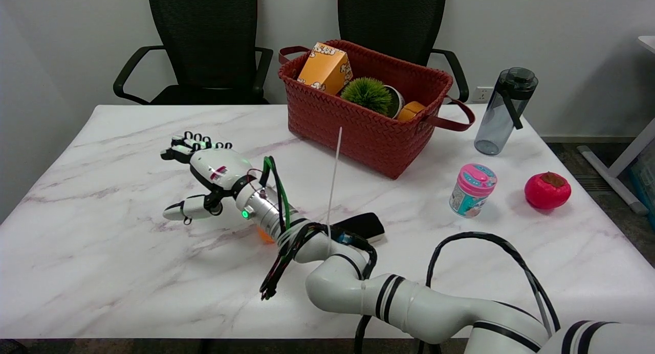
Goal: Pick up the pink gum jar.
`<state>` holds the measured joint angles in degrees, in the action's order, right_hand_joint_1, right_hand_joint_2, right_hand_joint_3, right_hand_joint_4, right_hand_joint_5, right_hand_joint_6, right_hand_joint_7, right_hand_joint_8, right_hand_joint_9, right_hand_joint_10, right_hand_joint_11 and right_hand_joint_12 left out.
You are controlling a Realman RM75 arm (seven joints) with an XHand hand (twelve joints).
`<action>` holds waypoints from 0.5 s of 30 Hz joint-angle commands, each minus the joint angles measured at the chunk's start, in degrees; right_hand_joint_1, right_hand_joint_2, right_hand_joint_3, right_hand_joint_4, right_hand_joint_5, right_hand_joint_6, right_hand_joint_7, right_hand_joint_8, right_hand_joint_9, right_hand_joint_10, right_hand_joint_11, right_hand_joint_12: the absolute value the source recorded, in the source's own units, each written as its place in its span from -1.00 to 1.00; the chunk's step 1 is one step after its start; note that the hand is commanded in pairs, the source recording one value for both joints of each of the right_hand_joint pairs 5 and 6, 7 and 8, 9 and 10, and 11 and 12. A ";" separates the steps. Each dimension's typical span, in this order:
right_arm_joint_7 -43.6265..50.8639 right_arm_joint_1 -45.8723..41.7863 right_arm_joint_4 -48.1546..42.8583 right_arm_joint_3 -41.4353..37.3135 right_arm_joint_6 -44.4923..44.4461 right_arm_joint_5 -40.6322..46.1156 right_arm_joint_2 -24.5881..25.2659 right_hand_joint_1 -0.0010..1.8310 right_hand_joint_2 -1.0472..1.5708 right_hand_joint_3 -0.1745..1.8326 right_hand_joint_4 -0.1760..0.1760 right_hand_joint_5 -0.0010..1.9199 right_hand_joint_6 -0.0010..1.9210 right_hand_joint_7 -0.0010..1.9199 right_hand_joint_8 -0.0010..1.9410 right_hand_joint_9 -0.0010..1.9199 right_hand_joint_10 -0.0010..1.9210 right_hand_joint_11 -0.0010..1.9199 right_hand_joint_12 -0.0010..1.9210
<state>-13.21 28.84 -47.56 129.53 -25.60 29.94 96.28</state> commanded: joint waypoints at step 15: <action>7.82 -9.88 -17.60 -4.54 2.03 12.31 -12.25 0.04 0.47 -0.86 0.00 -0.79 -0.79 -0.86 -0.86 -0.77 -0.77 -0.65 -0.65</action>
<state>-11.70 25.31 -54.67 127.74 -24.58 34.48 90.73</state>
